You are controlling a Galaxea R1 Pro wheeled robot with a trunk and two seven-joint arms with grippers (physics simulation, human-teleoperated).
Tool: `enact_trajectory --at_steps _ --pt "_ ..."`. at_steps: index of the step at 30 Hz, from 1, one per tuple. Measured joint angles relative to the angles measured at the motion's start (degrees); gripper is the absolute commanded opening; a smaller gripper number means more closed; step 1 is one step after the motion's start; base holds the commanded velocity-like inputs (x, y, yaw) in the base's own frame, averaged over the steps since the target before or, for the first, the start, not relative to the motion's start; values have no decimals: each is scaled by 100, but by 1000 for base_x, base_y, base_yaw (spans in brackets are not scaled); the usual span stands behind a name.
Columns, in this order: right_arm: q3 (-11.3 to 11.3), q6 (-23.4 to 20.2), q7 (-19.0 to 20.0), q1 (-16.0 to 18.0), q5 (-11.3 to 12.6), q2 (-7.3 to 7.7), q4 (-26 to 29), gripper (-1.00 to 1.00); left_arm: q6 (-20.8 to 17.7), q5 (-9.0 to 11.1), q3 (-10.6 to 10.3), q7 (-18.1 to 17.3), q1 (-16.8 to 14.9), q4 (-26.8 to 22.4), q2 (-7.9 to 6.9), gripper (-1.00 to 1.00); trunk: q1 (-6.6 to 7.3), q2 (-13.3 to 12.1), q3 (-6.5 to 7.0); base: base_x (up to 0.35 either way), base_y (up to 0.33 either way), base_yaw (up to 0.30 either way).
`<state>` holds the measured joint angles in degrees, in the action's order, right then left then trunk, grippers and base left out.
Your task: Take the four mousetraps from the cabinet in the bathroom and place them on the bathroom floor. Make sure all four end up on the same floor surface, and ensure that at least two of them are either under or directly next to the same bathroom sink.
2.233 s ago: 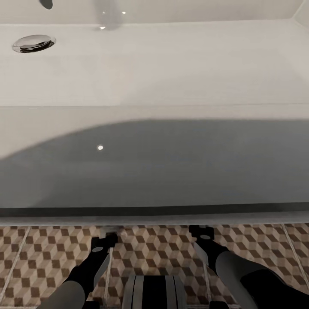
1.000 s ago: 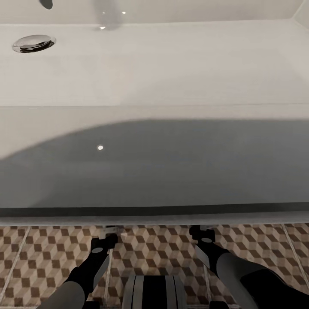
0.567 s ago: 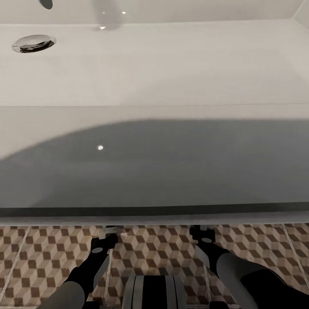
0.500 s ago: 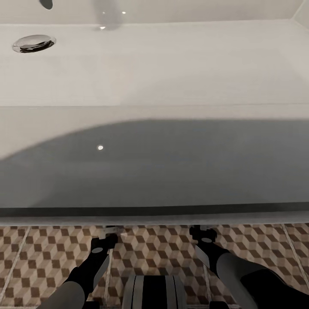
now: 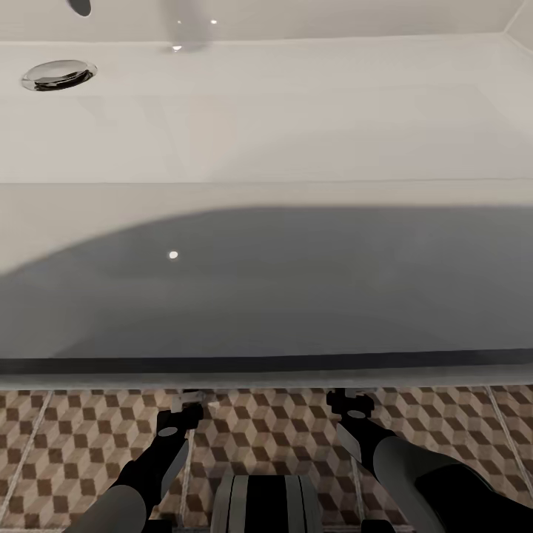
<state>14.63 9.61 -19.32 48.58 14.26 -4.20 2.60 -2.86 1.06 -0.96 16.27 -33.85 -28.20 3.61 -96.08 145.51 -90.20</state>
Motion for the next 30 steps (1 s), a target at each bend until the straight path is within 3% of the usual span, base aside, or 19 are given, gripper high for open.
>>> enact_trajectory --at_steps 19,30 --pt "0 6 4 0 -1 -6 0 100 29 16 1 0 -157 32 9 -100 0 0 0 0 0 0" --pt "-4 9 2 0 -3 2 0 100 46 12 3 -1 -323 322 40 -100 0 0 0 0 0 0"
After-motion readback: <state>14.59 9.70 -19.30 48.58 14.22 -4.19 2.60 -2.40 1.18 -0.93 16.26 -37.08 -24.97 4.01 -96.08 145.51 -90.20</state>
